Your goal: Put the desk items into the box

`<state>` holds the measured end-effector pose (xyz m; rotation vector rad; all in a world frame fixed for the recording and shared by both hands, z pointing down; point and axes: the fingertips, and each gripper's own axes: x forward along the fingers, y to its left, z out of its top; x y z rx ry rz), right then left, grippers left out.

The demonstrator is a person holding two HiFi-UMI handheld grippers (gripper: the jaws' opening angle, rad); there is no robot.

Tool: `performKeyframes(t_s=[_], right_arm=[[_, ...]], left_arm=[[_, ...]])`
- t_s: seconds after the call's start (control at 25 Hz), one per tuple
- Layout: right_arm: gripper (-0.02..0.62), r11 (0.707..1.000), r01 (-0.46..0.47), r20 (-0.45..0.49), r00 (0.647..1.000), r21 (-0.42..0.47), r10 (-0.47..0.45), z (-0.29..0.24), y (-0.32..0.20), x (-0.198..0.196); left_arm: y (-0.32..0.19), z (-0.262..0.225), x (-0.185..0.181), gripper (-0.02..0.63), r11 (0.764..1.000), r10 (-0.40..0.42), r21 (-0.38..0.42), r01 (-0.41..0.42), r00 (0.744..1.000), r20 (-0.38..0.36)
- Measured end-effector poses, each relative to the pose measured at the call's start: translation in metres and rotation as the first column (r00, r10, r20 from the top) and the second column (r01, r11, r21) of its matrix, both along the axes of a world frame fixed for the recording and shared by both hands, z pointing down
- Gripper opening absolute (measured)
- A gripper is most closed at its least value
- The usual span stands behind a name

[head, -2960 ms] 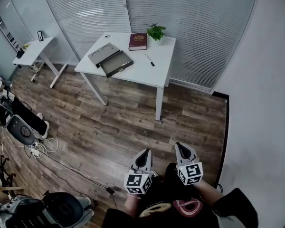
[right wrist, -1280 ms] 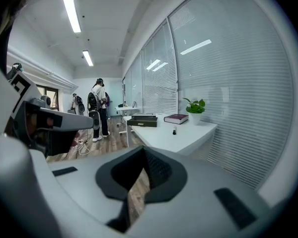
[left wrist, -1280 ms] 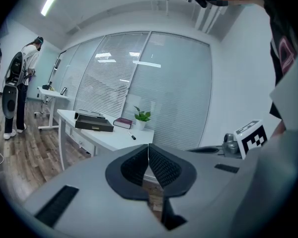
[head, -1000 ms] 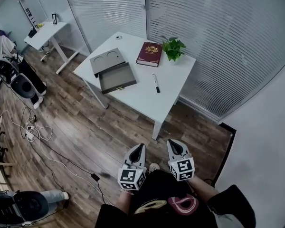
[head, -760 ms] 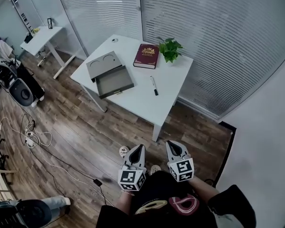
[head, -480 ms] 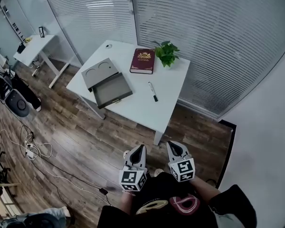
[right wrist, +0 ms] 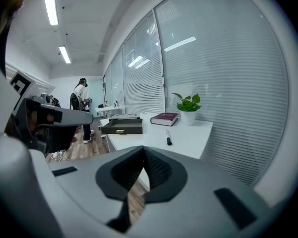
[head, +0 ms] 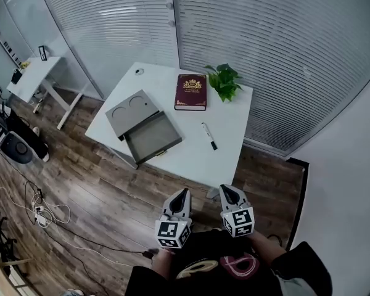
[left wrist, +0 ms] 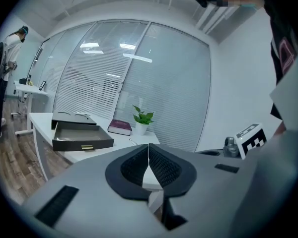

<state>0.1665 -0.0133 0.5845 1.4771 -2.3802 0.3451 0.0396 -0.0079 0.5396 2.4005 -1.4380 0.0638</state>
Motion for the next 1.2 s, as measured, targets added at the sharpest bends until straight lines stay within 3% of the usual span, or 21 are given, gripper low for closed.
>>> performKeyframes(t_s=[0.24,0.44,0.72,1.2], right_arm=[[0.011,0.998,-0.062,-0.013,0.998,-0.026,0.062,0.003,-0.030,-0.027],[0.011,0.997,-0.065,-0.060,0.996,-0.041,0.063,0.008,-0.044,-0.058],[0.011,0.991,-0.105,-0.028,0.994,-0.080,0.103,0.014,-0.068,-0.096],[0.011,0.984,-0.133,-0.040,0.991,-0.122,0.129,0.021,-0.106,-0.083]], left_arm=[[-0.035,0.003,-0.026,0.018,0.998,0.059,-0.020,-0.059,0.998,-0.014],[-0.055,0.010,-0.056,0.018,0.994,0.099,-0.038,-0.099,0.995,-0.006],[-0.082,0.010,-0.097,0.018,0.993,0.109,-0.047,-0.109,0.994,0.001],[-0.105,0.013,-0.109,0.018,0.996,0.057,-0.075,-0.058,0.998,-0.012]])
